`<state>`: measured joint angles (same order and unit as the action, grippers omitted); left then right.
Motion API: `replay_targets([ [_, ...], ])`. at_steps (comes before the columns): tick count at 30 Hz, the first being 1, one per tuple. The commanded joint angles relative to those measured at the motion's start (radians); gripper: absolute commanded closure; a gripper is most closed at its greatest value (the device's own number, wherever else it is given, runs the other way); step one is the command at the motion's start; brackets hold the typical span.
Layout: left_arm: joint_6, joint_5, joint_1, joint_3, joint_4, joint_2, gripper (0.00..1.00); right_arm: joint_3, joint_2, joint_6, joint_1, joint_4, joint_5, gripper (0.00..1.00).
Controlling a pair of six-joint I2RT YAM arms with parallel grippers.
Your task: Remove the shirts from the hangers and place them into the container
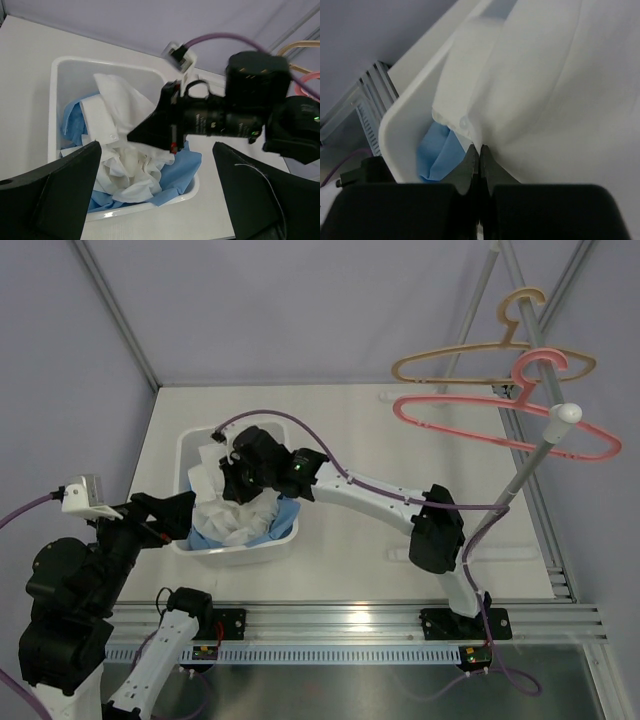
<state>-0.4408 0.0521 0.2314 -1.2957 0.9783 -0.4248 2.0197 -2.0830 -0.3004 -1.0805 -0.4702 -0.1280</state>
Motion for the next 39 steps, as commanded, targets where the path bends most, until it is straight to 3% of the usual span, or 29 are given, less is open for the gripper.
replay_targets([
  [1,0.019,0.000,0.000,-0.016,-0.010,0.000,0.01,-0.116,-0.090,-0.089,0.002,-0.002,-0.030,1.00],
  [8,0.010,-0.098,0.000,0.048,-0.039,-0.015,0.01,-0.230,-0.137,-0.100,-0.015,-0.034,0.122,0.99],
  [10,0.010,-0.121,0.000,0.070,-0.056,-0.022,0.01,-0.204,-0.124,-0.059,-0.018,-0.077,0.206,0.89],
  [11,0.011,-0.123,0.002,0.076,-0.061,-0.022,0.01,-0.197,-0.109,-0.042,-0.018,-0.085,0.226,0.78],
  [12,0.017,-0.118,0.000,0.081,-0.064,-0.022,0.01,-0.187,-0.066,-0.026,-0.018,-0.088,0.244,0.55],
  [14,0.020,-0.104,0.000,0.095,-0.072,-0.019,0.01,-0.176,-0.019,0.006,-0.018,-0.093,0.306,0.30],
  [15,0.025,-0.095,0.000,0.099,-0.070,-0.022,0.01,-0.156,0.022,0.015,-0.018,-0.114,0.324,0.08],
  [16,0.027,-0.094,0.000,0.110,-0.067,-0.025,0.01,-0.144,0.038,0.021,-0.019,-0.131,0.361,0.01],
  [20,0.034,-0.081,0.002,0.147,-0.070,-0.028,0.01,-0.147,0.133,0.012,-0.024,-0.182,0.471,0.01],
  [29,0.059,-0.133,0.000,0.203,-0.128,-0.060,0.01,-0.459,0.529,-0.012,-0.117,-0.077,0.643,0.01],
  [34,0.060,-0.208,0.002,0.229,-0.161,-0.094,0.01,-0.587,0.724,-0.086,-0.202,-0.189,0.942,0.01],
  [39,0.057,-0.196,0.000,0.254,-0.181,-0.094,0.01,-0.686,0.921,-0.268,-0.298,-0.372,1.085,0.00],
])
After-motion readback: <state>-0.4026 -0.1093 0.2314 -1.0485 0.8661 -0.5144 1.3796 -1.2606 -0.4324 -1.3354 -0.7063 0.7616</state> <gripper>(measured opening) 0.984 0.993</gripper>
